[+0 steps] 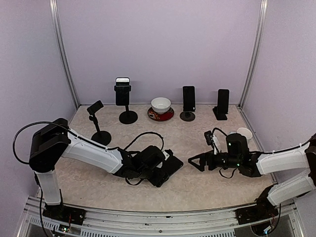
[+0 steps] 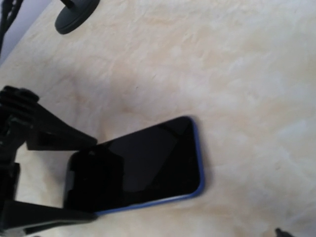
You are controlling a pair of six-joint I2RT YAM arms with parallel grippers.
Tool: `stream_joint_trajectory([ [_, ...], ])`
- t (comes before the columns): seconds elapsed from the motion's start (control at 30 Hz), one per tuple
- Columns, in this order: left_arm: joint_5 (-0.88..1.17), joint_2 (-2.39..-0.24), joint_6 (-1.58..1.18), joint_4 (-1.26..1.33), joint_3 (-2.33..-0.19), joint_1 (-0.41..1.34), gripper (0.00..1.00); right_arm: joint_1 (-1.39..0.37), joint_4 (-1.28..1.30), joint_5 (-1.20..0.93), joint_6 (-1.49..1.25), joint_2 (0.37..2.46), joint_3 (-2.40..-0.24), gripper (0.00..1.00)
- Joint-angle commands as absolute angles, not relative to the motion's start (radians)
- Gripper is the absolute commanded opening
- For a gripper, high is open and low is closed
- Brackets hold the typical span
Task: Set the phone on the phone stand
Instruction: Pick up the phone from the center of the board, then pass from the left arm to the right
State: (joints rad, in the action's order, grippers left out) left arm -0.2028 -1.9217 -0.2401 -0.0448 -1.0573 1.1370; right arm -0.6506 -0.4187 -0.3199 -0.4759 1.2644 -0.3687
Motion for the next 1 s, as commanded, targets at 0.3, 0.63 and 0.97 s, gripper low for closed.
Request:
stream_joint_trajectory([
  [0.3, -0.25, -1.802, -0.249, 0.093, -0.997, 1.151, 0.49, -0.641, -0.582, -0.434, -0.676, 1.383, -0.402, 1.0],
  [0.63, -0.279, -1.754, -0.241, 0.141, -0.965, 1.164, 0.48, -0.641, -0.691, -0.474, -0.757, 1.455, -0.414, 1.0],
  [0.97, -0.321, -1.698, -0.232, 0.215, -0.918, 1.189, 0.48, -0.641, -0.834, -0.529, -0.882, 1.551, -0.448, 1.0],
])
